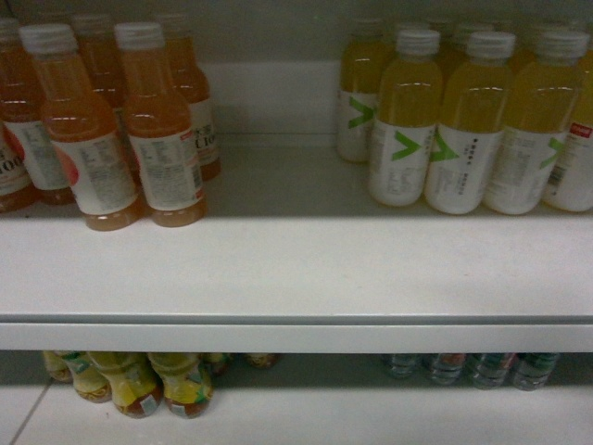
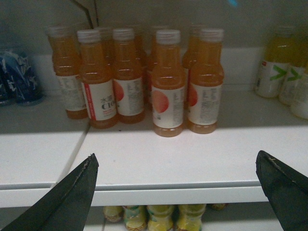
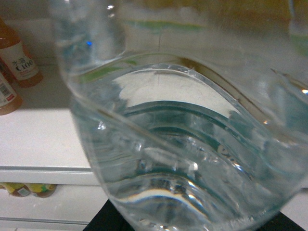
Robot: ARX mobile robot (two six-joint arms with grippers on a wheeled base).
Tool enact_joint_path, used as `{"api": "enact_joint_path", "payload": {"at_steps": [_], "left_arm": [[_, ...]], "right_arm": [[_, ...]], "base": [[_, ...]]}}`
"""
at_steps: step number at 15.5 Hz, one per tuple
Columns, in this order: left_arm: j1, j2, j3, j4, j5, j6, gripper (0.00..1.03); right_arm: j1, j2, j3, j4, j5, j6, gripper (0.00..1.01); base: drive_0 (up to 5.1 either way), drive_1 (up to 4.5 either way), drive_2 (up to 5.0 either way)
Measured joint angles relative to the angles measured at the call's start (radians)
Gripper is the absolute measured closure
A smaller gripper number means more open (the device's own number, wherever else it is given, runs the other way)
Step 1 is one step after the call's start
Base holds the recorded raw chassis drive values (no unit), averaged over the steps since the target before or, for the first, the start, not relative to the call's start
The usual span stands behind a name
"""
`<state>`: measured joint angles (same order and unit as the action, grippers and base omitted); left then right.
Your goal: Move water from second to third shelf
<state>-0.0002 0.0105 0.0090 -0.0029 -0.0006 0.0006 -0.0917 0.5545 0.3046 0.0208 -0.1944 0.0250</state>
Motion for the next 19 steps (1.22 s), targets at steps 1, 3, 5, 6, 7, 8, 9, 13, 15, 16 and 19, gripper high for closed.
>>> {"api": "enact_joint_path", "payload": {"at_steps": [1, 3, 5, 6, 7, 8, 9, 13, 15, 16, 19], "left_arm": [[0.000, 0.000, 0.000, 0.000, 0.000, 0.000, 0.05], [0.000, 0.000, 0.000, -0.001, 0.000, 0.000, 0.05], [0.000, 0.000, 0.000, 0.000, 0.000, 0.000, 0.05], [0.000, 0.000, 0.000, 0.000, 0.000, 0.000, 0.05], [0.000, 0.000, 0.000, 0.000, 0.000, 0.000, 0.05], [0.000, 0.000, 0.000, 0.000, 0.000, 0.000, 0.05], [0.000, 0.000, 0.000, 0.001, 0.000, 0.000, 0.05], [0.000, 0.000, 0.000, 0.001, 0.000, 0.000, 0.05], [0.000, 0.000, 0.000, 0.000, 0.000, 0.000, 0.05], [0.000, 0.000, 0.000, 0.000, 0.001, 0.000, 0.05], [0.000, 0.000, 0.000, 0.000, 0.001, 0.000, 0.05]], "right_arm": [[0.000, 0.000, 0.000, 0.000, 0.000, 0.000, 0.65], [0.000, 0.000, 0.000, -0.001, 0.000, 0.000, 0.65], [0.000, 0.000, 0.000, -0.001, 0.000, 0.000, 0.65], [0.000, 0.000, 0.000, -0.001, 0.000, 0.000, 0.65], [0.000, 0.000, 0.000, -0.001, 0.000, 0.000, 0.65], [0.000, 0.000, 0.000, -0.003, 0.000, 0.000, 0.65], [0.000, 0.000, 0.000, 0.003, -0.001, 0.000, 0.65], [0.000, 0.000, 0.000, -0.002, 0.000, 0.000, 0.65], [0.000, 0.000, 0.000, -0.002, 0.000, 0.000, 0.65], [0.000, 0.000, 0.000, 0.000, 0.000, 0.000, 0.65], [0.000, 0.000, 0.000, -0.001, 0.000, 0.000, 0.65]], "base": [[-4.9, 2.42, 2.4], [-4.9, 2.43, 2.4], [-4.9, 3.28, 1.5], [-4.9, 3.28, 1.5], [-4.9, 3.28, 1.5], [-4.9, 3.30, 1.5], [-4.8, 3.41, 1.6], [-4.8, 3.44, 1.5], [-4.9, 3.39, 1.4], [-5.0, 3.23, 1.3], [-4.9, 3.36, 1.4]]}}
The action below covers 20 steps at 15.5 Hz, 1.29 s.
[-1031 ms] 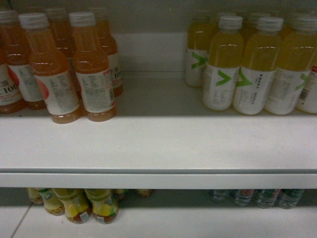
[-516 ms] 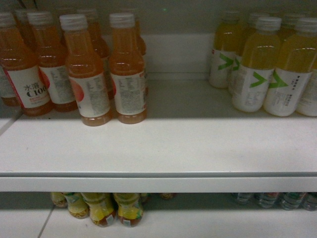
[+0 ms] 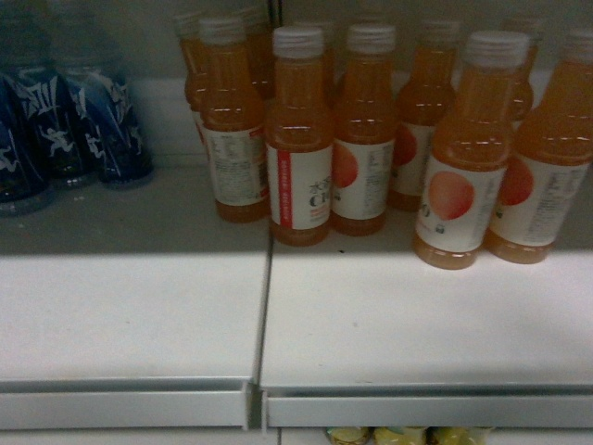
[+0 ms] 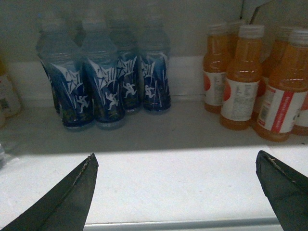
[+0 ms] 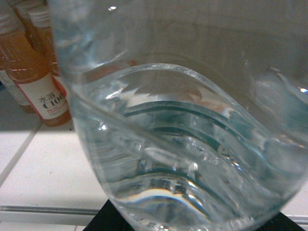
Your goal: Move water from second to third shelf
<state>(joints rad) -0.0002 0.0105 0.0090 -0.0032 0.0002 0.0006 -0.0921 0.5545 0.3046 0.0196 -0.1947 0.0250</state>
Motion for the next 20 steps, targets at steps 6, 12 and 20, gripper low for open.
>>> {"api": "enact_joint_path", "payload": {"at_steps": [6, 12, 20], "left_arm": [[0.000, 0.000, 0.000, 0.000, -0.001, 0.000, 0.05], [0.000, 0.000, 0.000, -0.001, 0.000, 0.000, 0.05], [0.000, 0.000, 0.000, 0.003, -0.001, 0.000, 0.05]], "right_arm": [[0.000, 0.000, -0.001, -0.004, 0.000, 0.000, 0.65], [0.000, 0.000, -0.002, 0.002, 0.001, 0.000, 0.65], [0.000, 0.000, -0.002, -0.003, 0.000, 0.000, 0.65]], "base": [[-4.9, 2.63, 2.3], [-4.9, 1.72, 3.1], [-4.7, 1.08, 3.7]]}}
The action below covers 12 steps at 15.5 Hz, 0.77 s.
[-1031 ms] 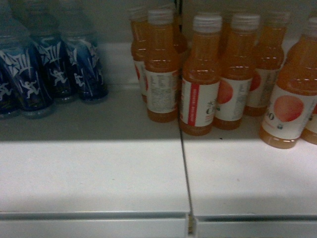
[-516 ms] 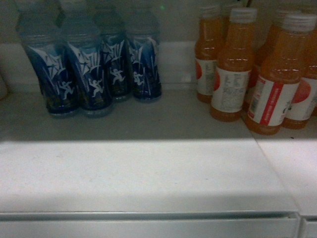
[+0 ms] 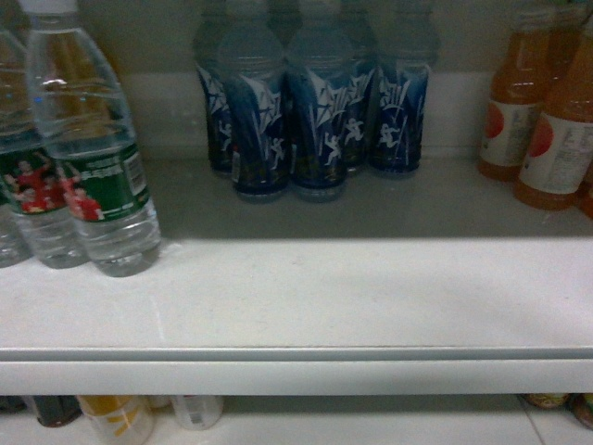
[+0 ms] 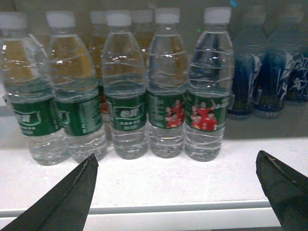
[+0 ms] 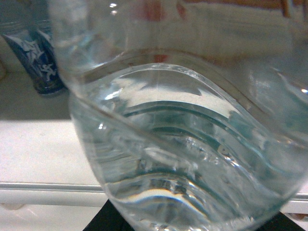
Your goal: Move water from second to third shelf
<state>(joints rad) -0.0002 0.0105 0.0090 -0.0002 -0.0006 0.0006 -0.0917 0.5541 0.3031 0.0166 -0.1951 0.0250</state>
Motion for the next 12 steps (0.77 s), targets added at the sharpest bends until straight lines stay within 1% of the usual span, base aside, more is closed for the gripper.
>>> {"api": "enact_joint_path", "payload": {"at_steps": [7, 12], "left_arm": [[0.000, 0.000, 0.000, -0.004, 0.000, 0.000, 0.05], [0.000, 0.000, 0.000, -0.005, 0.000, 0.000, 0.05]], "right_arm": [[0.000, 0.000, 0.000, 0.006, 0.000, 0.000, 0.65], [0.000, 0.000, 0.000, 0.003, 0.000, 0.000, 0.65]], "base": [[-4.7, 1.23, 3.7], [-4.9, 2.54, 2.5]]}}
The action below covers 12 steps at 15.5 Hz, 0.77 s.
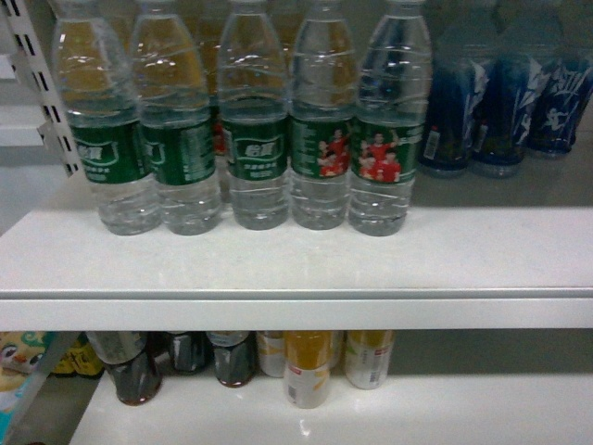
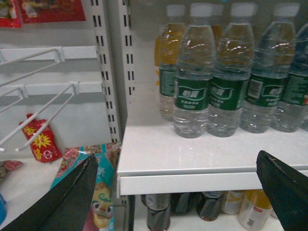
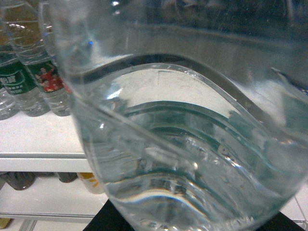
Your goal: Move water from second to third shelf
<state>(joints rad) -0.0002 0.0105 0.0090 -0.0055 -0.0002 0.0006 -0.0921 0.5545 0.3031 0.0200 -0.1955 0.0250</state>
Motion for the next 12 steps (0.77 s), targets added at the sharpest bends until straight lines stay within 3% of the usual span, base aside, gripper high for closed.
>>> {"api": "enact_joint_path", "payload": {"at_steps": [7, 8, 12], "left_arm": [[0.000, 0.000, 0.000, 0.003, -0.002, 0.000, 0.05], [0.000, 0.000, 0.000, 0.001, -0.003, 0.000, 0.05], [0.000, 0.000, 0.000, 0.002, 0.000, 0.000, 0.05]], "right_arm": [[0.000, 0.000, 0.000, -0.002, -0.001, 0.000, 0.65], [0.001, 0.000, 0.000, 0.003, -0.016, 0.000, 0.65], [0.000, 0.000, 0.000, 0.000, 0.000, 0.000, 0.65]], "base": [[-5.0, 2.43, 2.4], [0.0, 0.00, 0.0], [0.0, 0.00, 0.0]]}}
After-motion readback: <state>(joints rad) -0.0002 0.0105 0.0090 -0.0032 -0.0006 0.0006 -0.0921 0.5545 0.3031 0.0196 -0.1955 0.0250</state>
